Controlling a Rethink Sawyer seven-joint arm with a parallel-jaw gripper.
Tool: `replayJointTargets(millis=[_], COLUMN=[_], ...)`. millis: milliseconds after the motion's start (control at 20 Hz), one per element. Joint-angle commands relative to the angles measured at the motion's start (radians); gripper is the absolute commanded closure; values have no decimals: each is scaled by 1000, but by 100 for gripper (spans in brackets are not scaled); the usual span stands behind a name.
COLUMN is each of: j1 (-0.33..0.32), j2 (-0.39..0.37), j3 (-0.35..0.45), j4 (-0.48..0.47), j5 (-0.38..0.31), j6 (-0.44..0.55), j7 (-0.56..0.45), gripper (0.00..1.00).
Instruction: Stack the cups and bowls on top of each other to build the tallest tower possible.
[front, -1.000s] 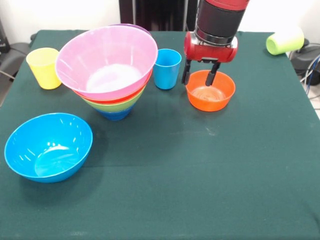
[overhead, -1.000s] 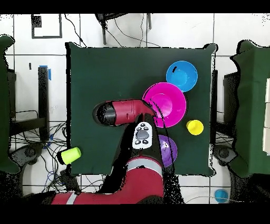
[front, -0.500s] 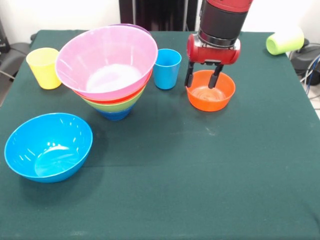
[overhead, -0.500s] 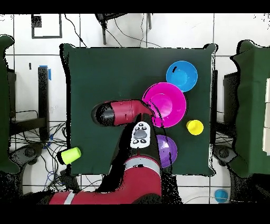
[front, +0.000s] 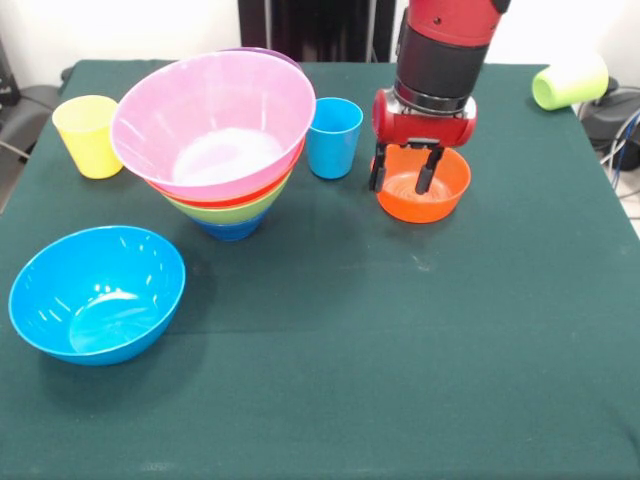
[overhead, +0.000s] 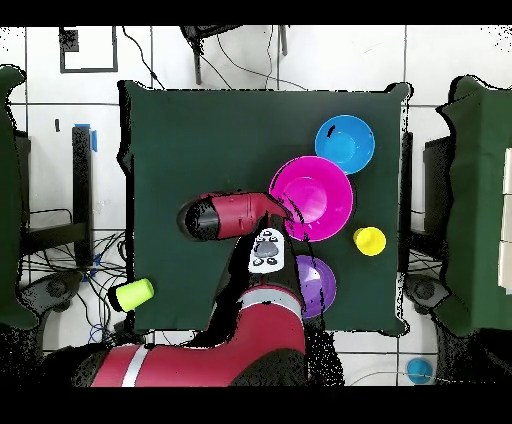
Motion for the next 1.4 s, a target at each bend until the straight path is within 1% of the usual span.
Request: replayJointTargets(millis=[50,750,1400], j1=[-15,1,-11], j2=[53,51,66], j3=[66,56,62], j4=[-56,-56,-56], j5=[3,15,5], j6=[-59,-64,-90], j7=[114,126,118], gripper=[0,0,0])
